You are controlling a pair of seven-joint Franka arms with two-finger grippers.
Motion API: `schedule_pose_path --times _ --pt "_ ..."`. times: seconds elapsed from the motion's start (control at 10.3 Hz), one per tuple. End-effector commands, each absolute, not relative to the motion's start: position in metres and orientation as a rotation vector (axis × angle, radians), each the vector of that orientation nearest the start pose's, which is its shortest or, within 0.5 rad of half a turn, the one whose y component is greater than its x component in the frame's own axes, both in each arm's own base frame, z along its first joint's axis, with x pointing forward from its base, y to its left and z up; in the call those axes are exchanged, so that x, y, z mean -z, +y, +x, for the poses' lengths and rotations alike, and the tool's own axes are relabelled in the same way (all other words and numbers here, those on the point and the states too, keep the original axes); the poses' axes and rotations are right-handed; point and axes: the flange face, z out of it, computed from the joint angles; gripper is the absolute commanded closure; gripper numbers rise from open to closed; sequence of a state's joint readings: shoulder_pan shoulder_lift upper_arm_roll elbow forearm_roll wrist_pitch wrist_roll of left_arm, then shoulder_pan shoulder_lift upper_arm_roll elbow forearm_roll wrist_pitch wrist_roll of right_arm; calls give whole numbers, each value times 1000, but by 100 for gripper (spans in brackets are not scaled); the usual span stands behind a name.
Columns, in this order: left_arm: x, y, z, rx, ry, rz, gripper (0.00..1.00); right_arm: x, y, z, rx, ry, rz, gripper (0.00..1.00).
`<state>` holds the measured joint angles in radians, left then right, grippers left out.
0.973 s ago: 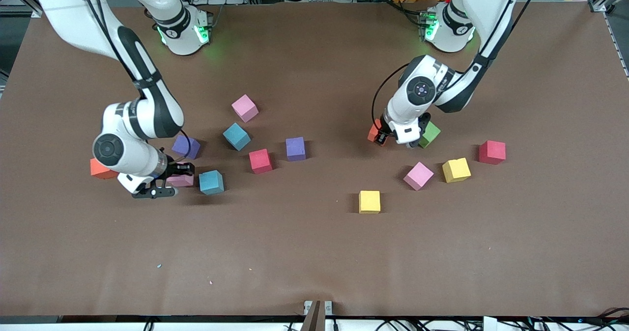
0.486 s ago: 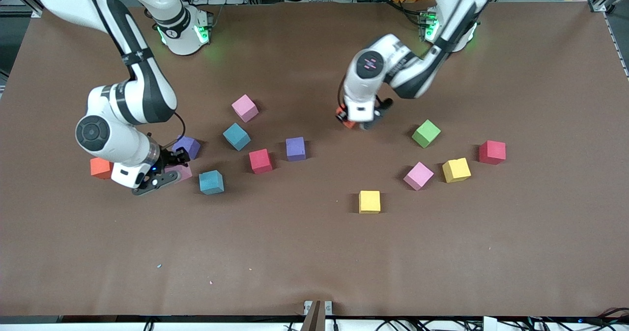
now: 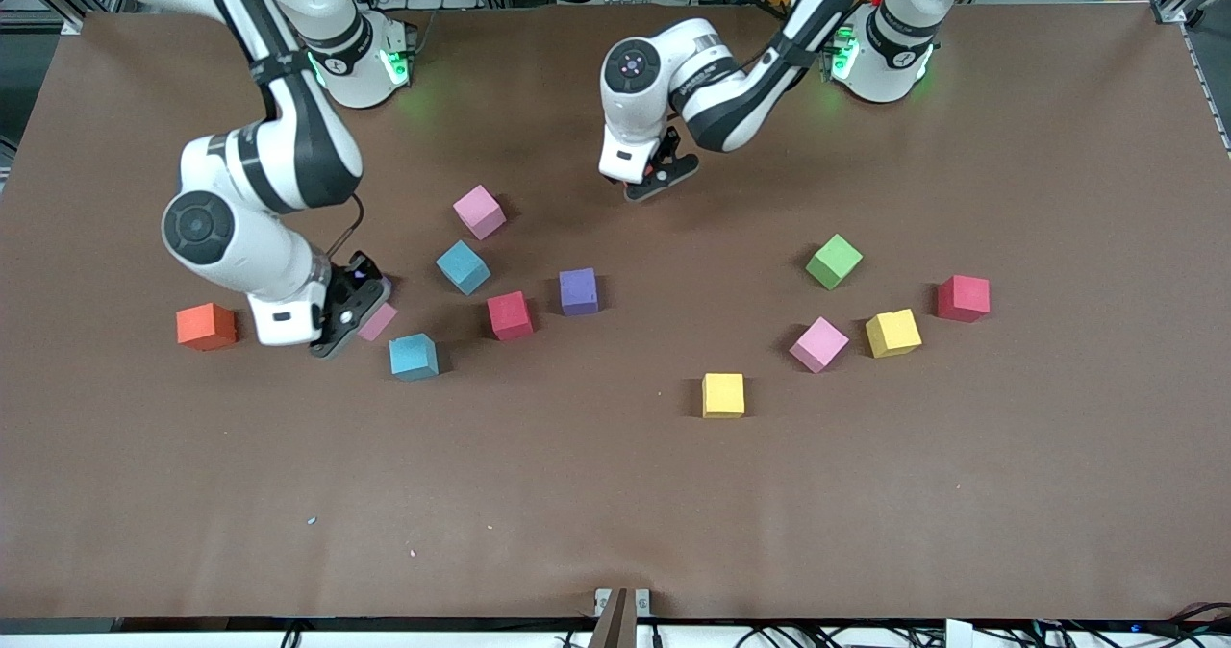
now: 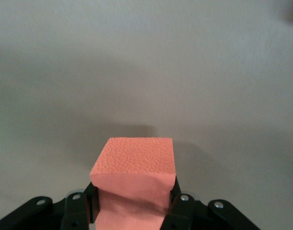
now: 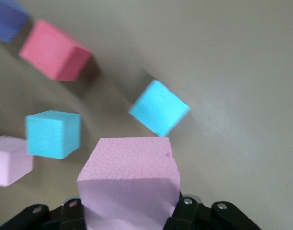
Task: Arrange 11 blocks into digit 3
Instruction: 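Place the orange cube with the left gripper while the right gripper carries pink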
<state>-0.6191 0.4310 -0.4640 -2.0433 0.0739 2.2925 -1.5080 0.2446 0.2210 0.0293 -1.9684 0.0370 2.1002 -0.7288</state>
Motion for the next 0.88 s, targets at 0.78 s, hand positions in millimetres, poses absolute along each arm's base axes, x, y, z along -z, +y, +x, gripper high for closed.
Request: schedule_pose_path --times 0.78 --pt "-213 -552 215 -205 78 -3046 100 -378 230 436 -192 -2131 -2353 60"
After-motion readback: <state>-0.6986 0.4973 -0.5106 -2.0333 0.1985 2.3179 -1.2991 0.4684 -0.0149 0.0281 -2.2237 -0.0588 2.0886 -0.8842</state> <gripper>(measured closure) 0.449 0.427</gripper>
